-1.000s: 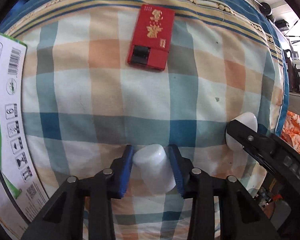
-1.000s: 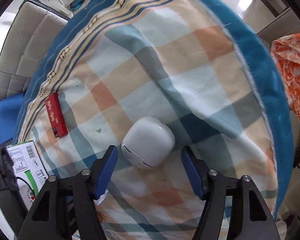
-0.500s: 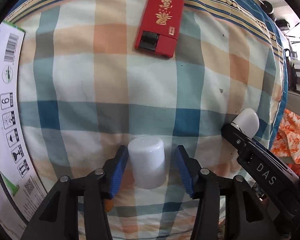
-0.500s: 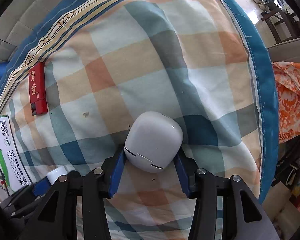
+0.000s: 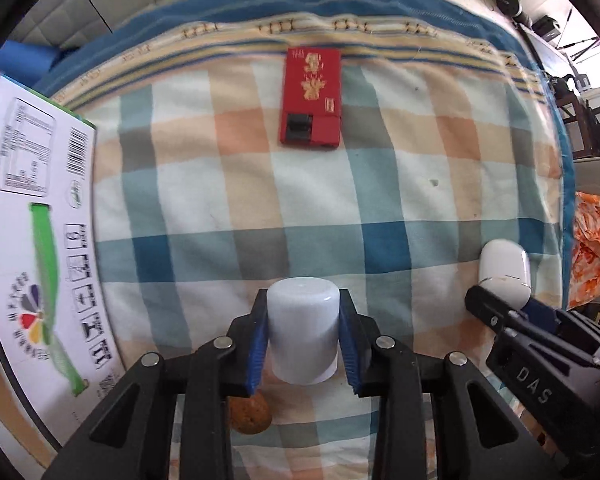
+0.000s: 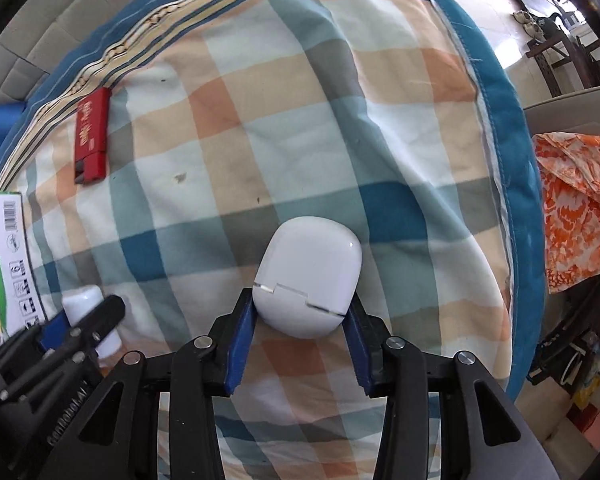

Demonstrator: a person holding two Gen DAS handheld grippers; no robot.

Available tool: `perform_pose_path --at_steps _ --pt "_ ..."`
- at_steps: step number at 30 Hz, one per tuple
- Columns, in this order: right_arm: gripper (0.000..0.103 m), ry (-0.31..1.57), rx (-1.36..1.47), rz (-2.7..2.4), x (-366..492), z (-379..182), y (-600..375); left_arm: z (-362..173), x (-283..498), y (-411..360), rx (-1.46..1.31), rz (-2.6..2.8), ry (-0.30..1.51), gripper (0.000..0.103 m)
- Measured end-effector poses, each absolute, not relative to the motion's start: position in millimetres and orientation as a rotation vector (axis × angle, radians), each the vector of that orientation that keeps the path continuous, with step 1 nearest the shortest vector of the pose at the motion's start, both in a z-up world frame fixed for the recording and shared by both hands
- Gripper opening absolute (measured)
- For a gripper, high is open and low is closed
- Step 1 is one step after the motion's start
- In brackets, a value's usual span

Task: Organize rigid objects
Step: 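Grasp the small white cup with the left tool while the right tool grasps the earbud case, then carry the white cup and earbud case into the box and release both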

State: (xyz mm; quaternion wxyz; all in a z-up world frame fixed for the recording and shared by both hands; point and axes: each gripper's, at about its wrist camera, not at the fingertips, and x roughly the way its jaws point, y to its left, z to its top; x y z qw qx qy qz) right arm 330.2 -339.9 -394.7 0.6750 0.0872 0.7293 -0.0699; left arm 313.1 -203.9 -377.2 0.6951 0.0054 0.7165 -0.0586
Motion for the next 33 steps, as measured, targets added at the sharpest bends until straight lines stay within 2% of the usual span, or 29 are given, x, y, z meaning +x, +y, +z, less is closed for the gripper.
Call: perform_pose_path --at_steps 1,2,8,11,13,14,15,16,22,33 --pt "0.032 1.640 0.200 -0.147 327 -392 -337 -367 308 -203 0.016 -0.136 1.578 0.029" --pt "0.000 1.643 0.192 -0.144 320 -388 -333 -360 305 -202 0.020 -0.139 1.562 0.029" --pt "0.001 1.611 0.278 -0.101 301 -375 -328 -330 300 -195 -0.007 -0.165 1.527 0.029" --pt "0.009 1.580 0.345 -0.136 300 -365 -340 -326 329 -186 -0.027 -0.172 1.516 0.029" --pt "0.027 1.559 0.366 -0.161 303 -362 -345 -324 335 -184 -0.035 -0.181 1.508 0.029" --pt "0.044 1.555 0.382 -0.163 306 -361 -346 -326 343 -184 -0.033 -0.184 1.507 0.029" --pt "0.055 1.553 0.400 -0.163 313 -363 -351 -325 346 -190 -0.032 -0.186 1.506 0.029" --pt "0.058 1.548 0.419 -0.165 326 -362 -372 -327 351 -193 -0.032 -0.188 1.507 0.029" --pt "0.059 1.496 0.397 -0.182 363 -355 -402 -346 384 -207 -0.019 -0.185 1.505 0.029" --pt "0.061 1.574 0.354 -0.226 427 -412 -404 -375 419 -230 0.011 -0.193 1.535 0.029"
